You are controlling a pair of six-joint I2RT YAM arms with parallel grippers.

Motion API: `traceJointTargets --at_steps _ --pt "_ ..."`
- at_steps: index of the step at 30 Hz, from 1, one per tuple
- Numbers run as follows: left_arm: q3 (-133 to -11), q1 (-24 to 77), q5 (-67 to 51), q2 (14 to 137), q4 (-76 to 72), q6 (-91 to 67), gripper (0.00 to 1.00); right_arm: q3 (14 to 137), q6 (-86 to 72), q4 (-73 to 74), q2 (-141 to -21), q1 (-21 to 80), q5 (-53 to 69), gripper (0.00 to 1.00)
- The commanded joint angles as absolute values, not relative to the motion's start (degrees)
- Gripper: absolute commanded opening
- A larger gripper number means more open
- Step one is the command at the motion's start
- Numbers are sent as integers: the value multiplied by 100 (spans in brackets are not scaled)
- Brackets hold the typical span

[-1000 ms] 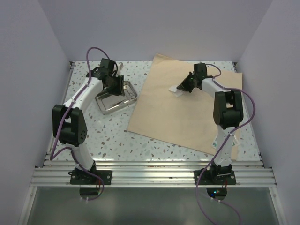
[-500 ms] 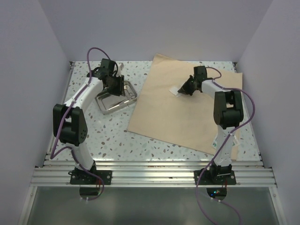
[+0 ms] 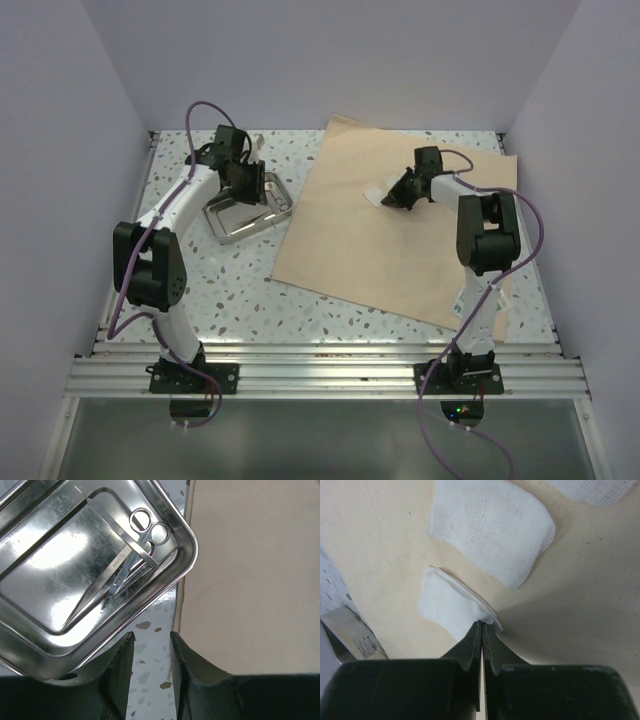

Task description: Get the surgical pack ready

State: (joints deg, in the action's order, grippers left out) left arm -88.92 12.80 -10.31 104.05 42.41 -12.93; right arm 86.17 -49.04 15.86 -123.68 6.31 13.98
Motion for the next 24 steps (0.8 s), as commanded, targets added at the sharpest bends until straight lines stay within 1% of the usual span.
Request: traceJointTargets --at_steps 1,3,7,8,10,13,16,20,22,24 --pt "-9035 1309 -1134 10389 3999 -1362 39 8561 -4887 1529 -11997 606 1336 0" --pt "-9035 1310 -1143 10389 3999 -1362 39 8561 -4878 1538 -11953 606 1345 6" --pt "-9035 1310 -1151 10397 3990 -1362 39 8604 -4825 1696 -11830 615 1310 10" --pt "-9035 1310 -1151 10397 3982 -1362 39 8587 -4825 1748 -11769 598 1318 17" --pt "-9044 1310 -1151 10406 3973 -1371 39 8552 -4799 1749 -11699 606 1318 22" --pt "-9035 1318 -1151 10398 3981 -1371 39 8490 -4720 1801 -11602 598 1301 25" --pt "-9035 1318 -1151 10397 3990 -1362 39 8403 -4641 1802 -11593 563 1336 36" --pt "-9053 1318 -1169 10415 3999 -1362 39 8218 -4632 1583 -11689 501 1442 41" --pt "-9062 1318 -1169 10424 3999 -1354 39 8174 -4597 1486 -11759 483 1441 46" --pt "-9079 1318 -1169 10433 4017 -1336 39 8218 -4570 1415 -11856 483 1494 47"
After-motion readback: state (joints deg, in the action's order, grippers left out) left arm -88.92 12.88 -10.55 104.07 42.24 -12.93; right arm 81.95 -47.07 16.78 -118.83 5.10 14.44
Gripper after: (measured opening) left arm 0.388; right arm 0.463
